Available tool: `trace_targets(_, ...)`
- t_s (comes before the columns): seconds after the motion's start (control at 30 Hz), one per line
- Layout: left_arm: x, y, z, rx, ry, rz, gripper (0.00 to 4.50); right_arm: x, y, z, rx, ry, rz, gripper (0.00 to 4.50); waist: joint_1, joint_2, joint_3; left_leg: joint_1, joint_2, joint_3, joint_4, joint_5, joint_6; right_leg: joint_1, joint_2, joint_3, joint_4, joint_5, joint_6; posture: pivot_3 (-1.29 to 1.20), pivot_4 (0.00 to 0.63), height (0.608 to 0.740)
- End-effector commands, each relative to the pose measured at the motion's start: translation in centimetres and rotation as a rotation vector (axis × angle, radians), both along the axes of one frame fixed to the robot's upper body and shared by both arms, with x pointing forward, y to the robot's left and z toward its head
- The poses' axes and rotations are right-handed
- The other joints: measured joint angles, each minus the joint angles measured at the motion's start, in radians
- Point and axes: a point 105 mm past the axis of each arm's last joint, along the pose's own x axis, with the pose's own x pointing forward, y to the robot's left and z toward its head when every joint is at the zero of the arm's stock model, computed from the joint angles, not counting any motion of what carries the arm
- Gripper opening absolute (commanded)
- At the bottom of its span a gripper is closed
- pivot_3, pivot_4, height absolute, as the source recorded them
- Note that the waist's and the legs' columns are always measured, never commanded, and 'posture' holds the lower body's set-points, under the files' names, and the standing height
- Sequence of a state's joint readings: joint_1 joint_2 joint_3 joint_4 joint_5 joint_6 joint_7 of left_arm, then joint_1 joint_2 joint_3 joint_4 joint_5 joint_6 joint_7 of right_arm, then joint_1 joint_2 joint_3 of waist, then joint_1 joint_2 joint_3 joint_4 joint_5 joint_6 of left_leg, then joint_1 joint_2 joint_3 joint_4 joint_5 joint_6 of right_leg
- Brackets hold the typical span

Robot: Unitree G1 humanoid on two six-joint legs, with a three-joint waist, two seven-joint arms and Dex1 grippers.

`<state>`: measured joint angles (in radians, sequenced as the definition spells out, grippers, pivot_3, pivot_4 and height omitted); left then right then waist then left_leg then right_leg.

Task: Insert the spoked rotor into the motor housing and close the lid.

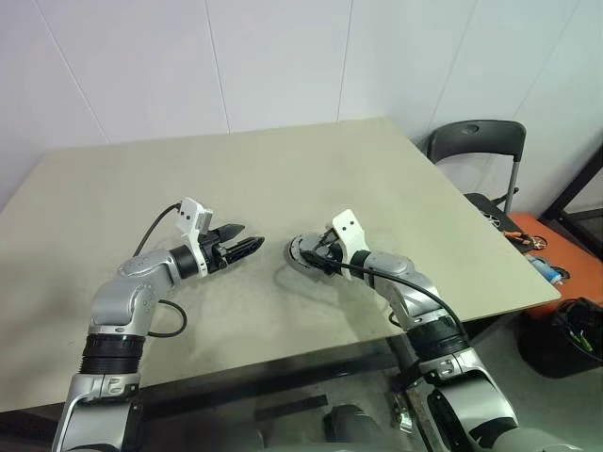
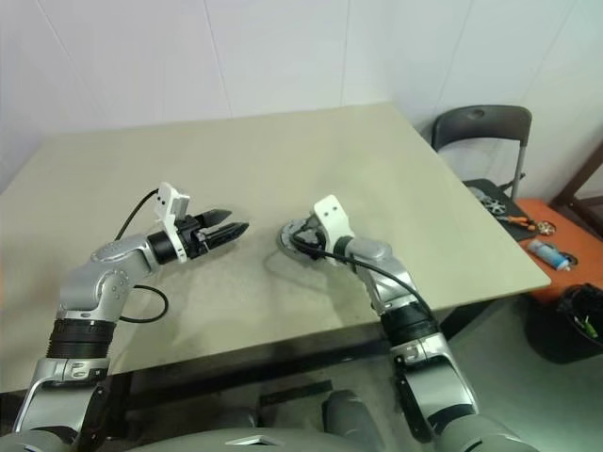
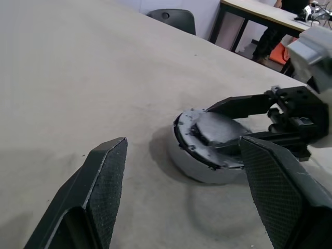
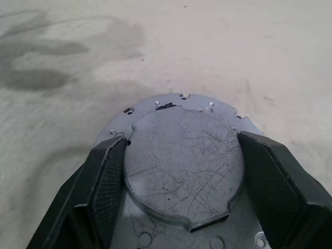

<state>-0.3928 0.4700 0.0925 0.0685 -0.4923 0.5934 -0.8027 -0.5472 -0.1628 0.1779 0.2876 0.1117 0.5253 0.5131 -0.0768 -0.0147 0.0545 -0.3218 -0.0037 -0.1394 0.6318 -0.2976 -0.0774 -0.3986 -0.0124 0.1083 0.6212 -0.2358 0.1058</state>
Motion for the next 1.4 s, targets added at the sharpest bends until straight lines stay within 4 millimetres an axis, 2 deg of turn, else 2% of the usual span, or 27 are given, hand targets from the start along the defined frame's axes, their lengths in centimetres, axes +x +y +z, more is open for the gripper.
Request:
trace_targets(0.03, -0.1, -0.3, 1.4, -0.011, -0.050, -0.010, 3.64, 0.0, 1.2, -0.3, 0.028, 0.036, 0.003, 3.04, -0.004, 0.000, 0.000, 0.002, 0.000, 0.000, 0.000, 0.000, 0.000, 0.002, 0.000, 0.000, 0.000, -0.002, 0.000, 0.00, 0.000, 0.740)
trace_targets(0.33, -0.2, -0.5, 1.2, -0.018, -0.047, -0.006, 3.64, -0.2, 1.8, -1.5, 0.009, 0.051, -0.024, 3.04, -0.027, 0.000, 0.000, 0.002, 0.000, 0.000, 0.000, 0.000, 0.000, 0.002, 0.000, 0.000, 0.000, -0.001, 0.002, 0.00, 0.000, 0.740)
trace_targets(0.57, 0.0, -0.3, 1.3, -0.019, -0.047, -0.002, 3.64, 0.0, 3.2, -0.3, 0.087, 0.079, -0.033, 3.04, -0.032, -0.001, 0.000, 0.003, 0.001, 0.000, 0.001, 0.000, 0.000, 0.002, 0.001, 0.000, 0.004, -0.003, -0.001, 0.00, 0.000, 0.740)
trace_targets(0.9, 0.0, -0.5, 1.2, -0.020, -0.046, -0.004, 3.64, 1.0, 3.7, 1.1, 0.127, 0.111, -0.093, 3.04, -0.048, 0.000, 0.000, 0.003, 0.001, 0.000, 0.000, 0.000, 0.000, 0.000, 0.001, 0.001, 0.007, -0.003, 0.000, 0.00, 0.000, 0.740)
trace_targets(1.4, -0.2, -0.3, 0.9, -0.022, -0.040, 0.005, 3.64, 0.4, 3.8, -1.3, -0.006, 0.060, -0.083, 3.04, -0.051, 0.000, 0.000, 0.002, 0.000, 0.000, 0.000, 0.000, 0.000, -0.001, 0.001, 0.001, 0.006, -0.003, -0.001, 0.00, 0.000, 0.740)
